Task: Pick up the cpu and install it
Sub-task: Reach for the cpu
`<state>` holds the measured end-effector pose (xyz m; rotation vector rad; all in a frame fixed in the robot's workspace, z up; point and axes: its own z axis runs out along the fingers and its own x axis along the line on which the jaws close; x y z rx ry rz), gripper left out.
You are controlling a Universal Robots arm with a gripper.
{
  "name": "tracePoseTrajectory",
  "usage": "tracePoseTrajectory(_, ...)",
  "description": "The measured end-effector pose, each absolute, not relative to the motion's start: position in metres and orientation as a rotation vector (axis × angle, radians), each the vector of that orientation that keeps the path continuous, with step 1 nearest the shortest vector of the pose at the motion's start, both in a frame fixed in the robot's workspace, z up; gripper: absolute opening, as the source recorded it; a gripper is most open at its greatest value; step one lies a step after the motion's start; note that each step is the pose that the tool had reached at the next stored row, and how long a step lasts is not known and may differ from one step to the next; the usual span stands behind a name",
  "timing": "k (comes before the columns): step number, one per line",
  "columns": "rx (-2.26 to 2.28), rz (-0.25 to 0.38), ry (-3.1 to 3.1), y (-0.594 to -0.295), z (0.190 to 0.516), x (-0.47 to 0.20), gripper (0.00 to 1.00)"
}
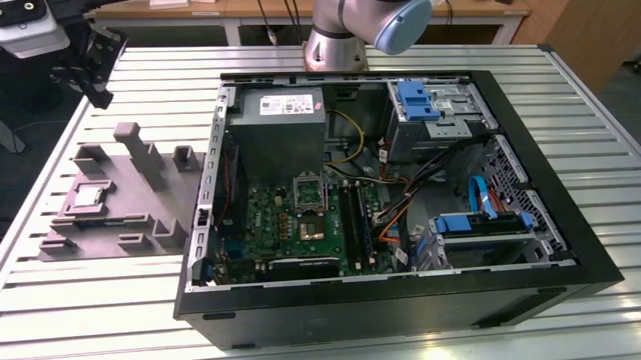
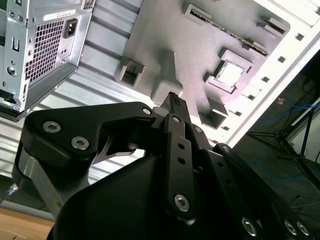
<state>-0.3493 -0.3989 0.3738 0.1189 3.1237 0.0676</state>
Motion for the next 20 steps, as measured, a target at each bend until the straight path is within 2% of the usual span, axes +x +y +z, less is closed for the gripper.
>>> tracePoseTrajectory(20, 0.119, 0.068, 3.125, -0.399, 0.373, -0.363, 0.11)
